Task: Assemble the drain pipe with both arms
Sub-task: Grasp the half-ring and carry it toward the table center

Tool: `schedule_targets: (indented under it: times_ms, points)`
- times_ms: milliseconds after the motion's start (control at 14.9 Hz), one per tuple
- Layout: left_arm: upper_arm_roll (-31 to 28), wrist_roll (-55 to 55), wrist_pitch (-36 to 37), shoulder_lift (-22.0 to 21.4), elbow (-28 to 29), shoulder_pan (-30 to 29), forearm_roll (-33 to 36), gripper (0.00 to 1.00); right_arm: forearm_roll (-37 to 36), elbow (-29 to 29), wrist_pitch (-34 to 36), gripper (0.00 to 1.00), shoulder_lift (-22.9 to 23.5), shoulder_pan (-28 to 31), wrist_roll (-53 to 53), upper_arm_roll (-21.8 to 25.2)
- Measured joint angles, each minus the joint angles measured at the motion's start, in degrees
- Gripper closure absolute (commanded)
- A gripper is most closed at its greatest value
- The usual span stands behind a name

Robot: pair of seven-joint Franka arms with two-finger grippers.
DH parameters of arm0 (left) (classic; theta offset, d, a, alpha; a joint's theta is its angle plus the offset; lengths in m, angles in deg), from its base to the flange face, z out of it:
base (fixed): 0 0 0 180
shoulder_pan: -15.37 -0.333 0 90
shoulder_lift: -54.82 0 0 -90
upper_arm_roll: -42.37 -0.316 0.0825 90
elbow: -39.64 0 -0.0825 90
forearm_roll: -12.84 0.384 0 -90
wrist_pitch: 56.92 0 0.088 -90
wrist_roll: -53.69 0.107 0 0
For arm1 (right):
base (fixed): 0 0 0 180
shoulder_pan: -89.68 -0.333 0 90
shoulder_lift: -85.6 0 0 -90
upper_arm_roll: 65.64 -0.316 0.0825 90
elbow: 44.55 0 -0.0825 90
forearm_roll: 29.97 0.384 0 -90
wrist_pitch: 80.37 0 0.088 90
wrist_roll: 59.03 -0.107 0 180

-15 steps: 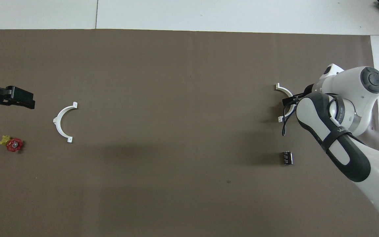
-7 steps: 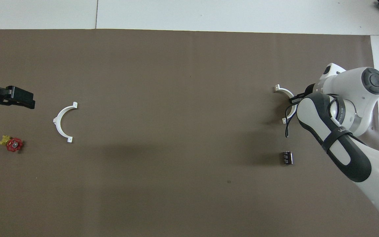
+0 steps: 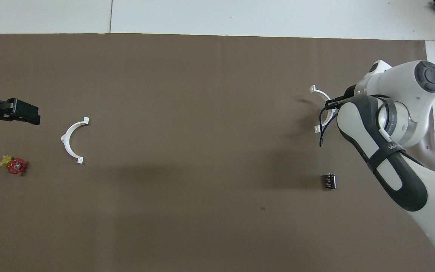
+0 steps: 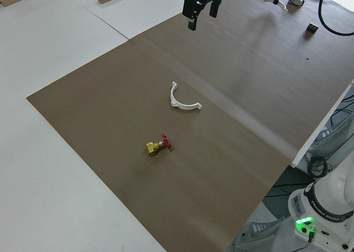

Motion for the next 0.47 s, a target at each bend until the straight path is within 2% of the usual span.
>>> schedule_targets:
  times_ms: [269,471]
  points:
    - [0.0,0.0,0.0,0.0,0.0,0.0,0.0,0.00,-5.3,-2.7,2.4,1.00,-0.9,-9.4,-22.8,-0.2]
    - [0.0,0.0,0.0,0.0,0.0,0.0,0.0,0.00,-5.8,-2.6,2.4,1.00,-0.9,-15.8,-31.5,-0.4]
